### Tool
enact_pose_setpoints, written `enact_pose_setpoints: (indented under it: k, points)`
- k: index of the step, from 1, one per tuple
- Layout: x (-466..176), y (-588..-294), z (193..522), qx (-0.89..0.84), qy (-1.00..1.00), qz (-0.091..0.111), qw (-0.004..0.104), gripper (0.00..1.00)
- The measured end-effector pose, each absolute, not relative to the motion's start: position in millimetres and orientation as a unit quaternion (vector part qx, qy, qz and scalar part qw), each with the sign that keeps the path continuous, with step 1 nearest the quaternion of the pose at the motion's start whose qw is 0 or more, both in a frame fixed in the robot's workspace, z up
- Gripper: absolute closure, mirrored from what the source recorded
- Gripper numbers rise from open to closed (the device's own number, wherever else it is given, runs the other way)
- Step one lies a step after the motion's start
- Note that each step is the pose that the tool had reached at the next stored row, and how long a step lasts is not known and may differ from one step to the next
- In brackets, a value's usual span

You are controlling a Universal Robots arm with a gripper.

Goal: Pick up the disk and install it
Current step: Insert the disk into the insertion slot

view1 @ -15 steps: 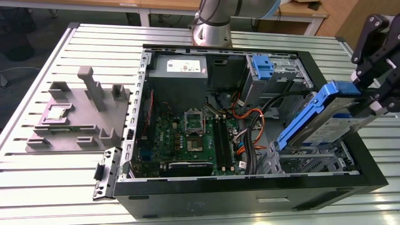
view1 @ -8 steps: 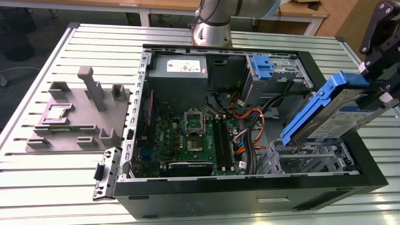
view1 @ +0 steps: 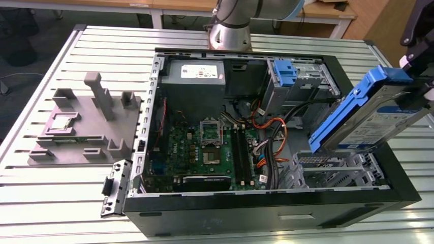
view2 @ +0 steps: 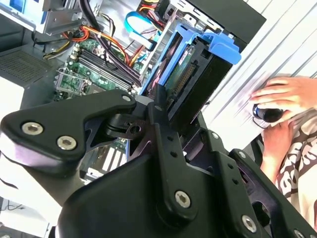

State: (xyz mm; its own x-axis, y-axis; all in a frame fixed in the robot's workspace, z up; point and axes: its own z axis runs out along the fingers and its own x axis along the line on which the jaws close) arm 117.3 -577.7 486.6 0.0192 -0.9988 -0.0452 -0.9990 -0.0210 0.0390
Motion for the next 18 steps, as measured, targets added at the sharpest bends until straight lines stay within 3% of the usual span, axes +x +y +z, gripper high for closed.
enact_pose_setpoints:
  k: [18]
  points:
    - [113.5,-577.7,478.7,-0.715,0.699,0.018,0.013,0.65]
